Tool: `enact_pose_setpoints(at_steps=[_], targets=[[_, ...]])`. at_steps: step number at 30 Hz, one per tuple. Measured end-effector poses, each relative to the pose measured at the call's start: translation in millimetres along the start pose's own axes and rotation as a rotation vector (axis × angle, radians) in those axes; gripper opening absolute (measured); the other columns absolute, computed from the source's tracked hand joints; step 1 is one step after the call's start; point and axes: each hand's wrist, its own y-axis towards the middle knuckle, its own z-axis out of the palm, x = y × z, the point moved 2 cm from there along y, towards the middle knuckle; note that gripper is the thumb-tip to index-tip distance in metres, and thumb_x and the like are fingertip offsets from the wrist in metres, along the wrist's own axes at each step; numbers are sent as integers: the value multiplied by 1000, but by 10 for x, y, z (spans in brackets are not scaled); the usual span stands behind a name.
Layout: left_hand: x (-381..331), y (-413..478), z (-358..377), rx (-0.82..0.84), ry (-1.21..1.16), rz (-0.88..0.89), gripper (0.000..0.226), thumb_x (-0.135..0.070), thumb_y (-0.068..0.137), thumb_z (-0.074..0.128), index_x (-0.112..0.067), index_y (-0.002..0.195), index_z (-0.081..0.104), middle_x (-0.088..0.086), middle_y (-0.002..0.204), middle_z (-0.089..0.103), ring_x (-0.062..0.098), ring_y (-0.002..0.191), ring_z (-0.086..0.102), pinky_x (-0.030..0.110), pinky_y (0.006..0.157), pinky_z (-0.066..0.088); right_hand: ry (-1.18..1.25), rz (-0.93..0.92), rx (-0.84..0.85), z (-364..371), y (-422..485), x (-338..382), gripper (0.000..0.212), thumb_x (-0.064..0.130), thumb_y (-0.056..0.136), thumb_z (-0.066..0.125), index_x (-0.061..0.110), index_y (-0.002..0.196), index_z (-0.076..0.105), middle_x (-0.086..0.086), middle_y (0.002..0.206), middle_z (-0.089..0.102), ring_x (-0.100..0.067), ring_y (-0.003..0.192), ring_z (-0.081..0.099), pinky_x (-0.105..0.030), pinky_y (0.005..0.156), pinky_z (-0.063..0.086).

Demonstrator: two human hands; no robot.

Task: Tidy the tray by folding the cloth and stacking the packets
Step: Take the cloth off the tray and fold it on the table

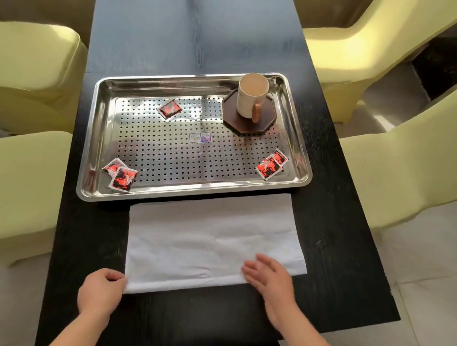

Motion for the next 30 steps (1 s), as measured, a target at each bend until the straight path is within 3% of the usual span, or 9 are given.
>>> enact_pose_setpoints(at_steps=[5,8,11,13,16,18,21,26,30], targets=[[-26,-107,-35,90,-82,-55,38,-37,83,77,-10,102,59,8,86,66,26,73,67,46,77,59,122,-82,-224,-667,98,303,31,4,104,47,0,133,53,-22,114,69,-34,103,71,-44,92,56],[-58,-194,25,111,-26,-38,47,-44,79,78,-9,102,55,12,85,66,29,77,66,47,77,58,125,-111,-254,-777,112,421,32,5,104,48,1,135,53,-20,116,69,-33,105,70,-46,96,55],[-65,-208,92,128,-27,-84,60,-45,77,79,-1,112,57,20,100,64,38,91,64,49,81,56,101,-127,-241,-706,117,458,32,6,102,52,2,133,56,-18,117,69,-31,106,70,-46,96,55],[-109,-259,76,150,-142,-129,51,-36,80,79,-3,111,57,14,96,61,34,88,60,48,84,55,105,-131,-227,-633,102,472,28,5,101,54,2,128,59,-19,116,69,-31,105,70,-46,96,56],[-157,-310,37,181,-313,-174,22,-19,86,75,-6,89,57,9,83,54,26,75,51,48,85,51,93,-128,-185,-494,58,470,22,4,99,56,3,120,62,-20,112,71,-33,103,71,-47,93,57],[-172,-330,19,208,-403,-175,16,-12,89,71,-5,83,57,11,90,58,27,81,55,48,86,52,64,-119,-138,-389,23,441,19,4,100,55,3,117,63,-19,108,73,-33,100,73,-46,90,58],[-206,-400,-9,278,-531,-153,4,-6,92,65,-9,92,63,14,103,65,30,93,64,50,87,57,4,-102,-57,-240,-21,352,18,4,100,54,3,114,65,-17,106,75,-32,98,74,-44,88,59],[-242,-512,-37,242,-556,-35,10,-3,94,60,-12,96,64,8,101,67,28,93,67,44,79,60,-90,-87,49,-24,-52,147,19,4,97,60,9,114,68,-10,112,75,-23,103,73,-39,95,57],[-289,-619,-69,169,-512,111,19,-8,95,61,-9,113,66,3,100,69,21,91,68,38,74,61,-99,-73,34,14,-19,66,19,3,97,60,11,111,69,-9,111,75,-21,106,71,-36,96,56]])
